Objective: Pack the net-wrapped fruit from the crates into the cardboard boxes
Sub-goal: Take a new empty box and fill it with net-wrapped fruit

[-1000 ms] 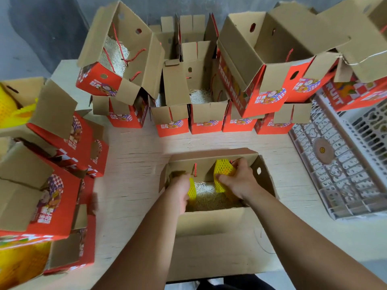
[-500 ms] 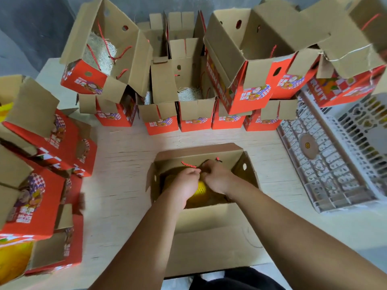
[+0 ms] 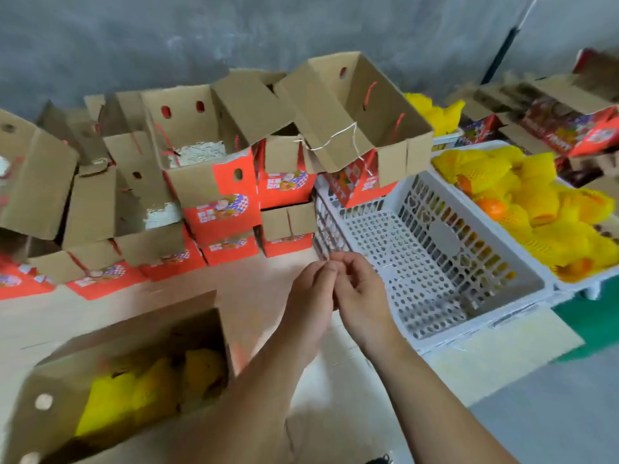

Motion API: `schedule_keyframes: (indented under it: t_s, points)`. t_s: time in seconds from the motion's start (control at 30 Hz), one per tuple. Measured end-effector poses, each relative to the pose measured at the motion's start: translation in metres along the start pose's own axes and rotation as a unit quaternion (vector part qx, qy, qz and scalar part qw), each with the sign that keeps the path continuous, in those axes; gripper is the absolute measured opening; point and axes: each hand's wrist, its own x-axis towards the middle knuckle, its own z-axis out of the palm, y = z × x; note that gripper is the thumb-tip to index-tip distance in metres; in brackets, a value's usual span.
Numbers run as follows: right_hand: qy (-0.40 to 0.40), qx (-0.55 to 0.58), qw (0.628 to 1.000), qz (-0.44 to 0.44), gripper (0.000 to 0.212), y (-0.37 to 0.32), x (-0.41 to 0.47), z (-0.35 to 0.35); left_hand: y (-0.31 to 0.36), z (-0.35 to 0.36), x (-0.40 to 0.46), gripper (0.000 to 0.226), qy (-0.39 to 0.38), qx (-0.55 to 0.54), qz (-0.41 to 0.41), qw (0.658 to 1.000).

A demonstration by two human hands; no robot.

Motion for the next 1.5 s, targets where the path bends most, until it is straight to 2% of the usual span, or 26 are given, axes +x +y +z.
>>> schedule_keyframes:
  t_s: [0.2,0.27,0.37,0.43,0.47,0.53,0.6,0.63,0.7,0.77,0.83,0.93,1.0,1.03,1.1,1.13,1.2,1.27,1.33,1.37,1.4,1.43,1.47,1.5]
  points:
    - [0.039,-0.029,0.999,0.001,0.015,0.031,0.073,-0.155,0.006,0.167,0.056,0.026,-0.029,0.071,0.012,0.997]
    - [0.043,-0.039,0.998,0.008,0.018,0.042,0.095,-0.203,0.008,0.21,0.071,0.027,-0.061,0.069,0.009,0.996]
    - [0.089,-0.1,0.991,-0.018,0.022,0.055,0.124,-0.268,0.003,0.256,0.088,0.022,-0.062,0.061,0.0,0.996]
    - [0.14,-0.223,0.963,-0.05,0.025,0.07,0.144,-0.309,-0.001,0.276,0.093,0.017,-0.067,0.057,-0.017,0.996]
    - [0.144,-0.314,0.938,-0.032,0.034,0.076,0.154,-0.33,-0.002,0.282,0.094,0.016,-0.073,0.056,-0.024,0.995]
    - [0.089,-0.462,0.877,0.097,0.054,0.086,0.166,-0.366,-0.004,0.291,0.094,0.016,-0.077,0.058,-0.028,0.995]
    - [0.0,-0.51,0.834,0.209,0.065,0.093,0.172,-0.391,-0.004,0.297,0.094,0.02,-0.078,0.064,-0.032,0.994]
    - [-0.03,-0.513,0.827,0.228,0.069,0.097,0.173,-0.396,-0.004,0.3,0.095,0.023,-0.081,0.066,-0.036,0.994]
    - [-0.042,-0.538,0.812,0.22,0.081,0.102,0.175,-0.394,-0.003,0.307,0.096,0.028,-0.088,0.073,-0.041,0.993]
    - [-0.016,-0.564,0.8,0.204,0.088,0.105,0.176,-0.389,-0.003,0.314,0.096,0.031,-0.094,0.07,-0.047,0.992]
    - [0.016,-0.538,0.819,0.2,0.076,0.106,0.178,-0.391,-0.002,0.321,0.095,0.027,-0.096,0.069,-0.05,0.992]
    - [0.102,-0.426,0.888,0.138,0.069,0.107,0.167,-0.403,0.001,0.327,0.094,0.018,-0.109,0.079,-0.042,0.99]
    - [0.177,-0.244,0.951,0.072,0.065,0.1,0.153,-0.404,0.008,0.328,0.092,0.016,-0.126,0.104,-0.022,0.986]
    - [0.194,-0.147,0.969,0.052,0.061,0.092,0.147,-0.402,0.012,0.33,0.092,0.029,-0.145,0.115,-0.006,0.983]
    - [0.161,-0.029,0.986,0.031,0.05,0.074,0.141,-0.392,0.014,0.336,0.092,0.066,-0.201,0.088,0.025,0.975]
    - [0.128,0.002,0.991,0.026,0.045,0.067,0.139,-0.383,0.016,0.342,0.092,0.072,-0.232,0.055,0.021,0.971]
    - [0.09,0.068,0.993,0.033,0.038,0.061,0.135,-0.363,0.017,0.352,0.091,0.062,-0.257,0.011,0.033,0.966]
    - [0.068,0.102,0.99,0.069,0.041,0.06,0.132,-0.355,0.019,0.355,0.093,0.048,-0.198,0.0,0.037,0.98]
    - [0.071,0.021,0.996,0.044,0.046,0.065,0.133,-0.368,0.019,0.352,0.096,0.048,-0.139,-0.043,0.002,0.989]
    - [0.094,-0.088,0.992,0.01,0.044,0.071,0.138,-0.382,0.019,0.351,0.097,0.052,-0.114,-0.093,-0.045,0.988]
    - [0.119,-0.236,0.964,-0.003,0.043,0.081,0.146,-0.398,0.019,0.35,0.1,0.056,-0.095,-0.162,-0.1,0.977]
    - [0.128,-0.392,0.911,0.025,0.048,0.092,0.156,-0.414,0.017,0.35,0.101,0.056,-0.082,-0.224,-0.145,0.96]
    - [0.112,-0.511,0.847,0.091,0.058,0.101,0.165,-0.426,0.016,0.35,0.102,0.055,-0.074,-0.268,-0.176,0.944]
    - [0.079,-0.579,0.795,0.16,0.069,0.108,0.171,-0.433,0.016,0.35,0.101,0.055,-0.077,-0.293,-0.198,0.932]
